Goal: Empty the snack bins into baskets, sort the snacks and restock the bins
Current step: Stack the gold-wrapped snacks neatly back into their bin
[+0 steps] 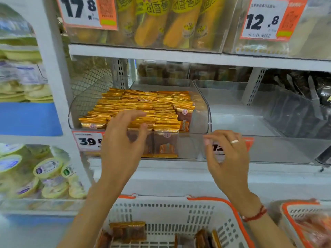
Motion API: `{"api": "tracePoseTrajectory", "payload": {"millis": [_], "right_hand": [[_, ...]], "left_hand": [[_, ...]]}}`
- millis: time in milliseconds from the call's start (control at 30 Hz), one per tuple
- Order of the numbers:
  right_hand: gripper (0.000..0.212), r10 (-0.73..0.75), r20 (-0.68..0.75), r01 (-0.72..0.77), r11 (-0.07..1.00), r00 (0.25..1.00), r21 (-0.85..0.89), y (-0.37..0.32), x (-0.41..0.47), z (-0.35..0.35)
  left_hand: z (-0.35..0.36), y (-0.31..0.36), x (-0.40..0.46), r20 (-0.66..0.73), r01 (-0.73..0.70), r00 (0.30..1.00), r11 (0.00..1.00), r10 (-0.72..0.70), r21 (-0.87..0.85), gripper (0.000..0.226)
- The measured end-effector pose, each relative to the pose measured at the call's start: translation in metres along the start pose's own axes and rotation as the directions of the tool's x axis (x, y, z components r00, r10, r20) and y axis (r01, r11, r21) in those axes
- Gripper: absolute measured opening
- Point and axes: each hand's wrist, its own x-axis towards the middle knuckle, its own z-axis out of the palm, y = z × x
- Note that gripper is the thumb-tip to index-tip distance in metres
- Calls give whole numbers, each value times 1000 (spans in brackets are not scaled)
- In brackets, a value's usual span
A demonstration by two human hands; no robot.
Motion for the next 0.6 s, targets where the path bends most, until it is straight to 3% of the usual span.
{"api": "tracePoseTrajectory", "payload": {"millis": [100, 167, 267, 333, 400, 500, 600], "right_hand": [[19, -29, 210, 7, 995, 977, 104, -30, -65, 22], [22, -14, 488, -38, 995, 873, 96, -41, -120, 44], [24, 29, 812, -159, 984, 583, 79, -58, -195, 71], [29, 59, 932, -228, 973, 358, 26, -72, -236, 84], [39, 56, 982, -241, 970, 180, -12, -88, -268, 96], [56, 49, 999, -233, 972, 12, -45, -109, -306, 124], [79, -22, 954, -82, 997, -301, -2, -119, -337, 144]], "left_hand": [[-37, -37, -73, -139, 232, 965, 971, -222, 60, 10], [-54, -75, -119, -158, 409, 911, 886, -381, 217, 20], [-76, -125, -175, -96, 546, 805, 669, -585, 505, 49], [-82, -146, -202, -20, 576, 711, 566, -703, 589, 59], [-79, -154, -217, -5, 629, 614, 486, -789, 607, 58], [-72, -155, -228, 19, 621, 589, 468, -808, 629, 58], [-69, -158, -230, 38, 581, 618, 489, -785, 651, 64]]}}
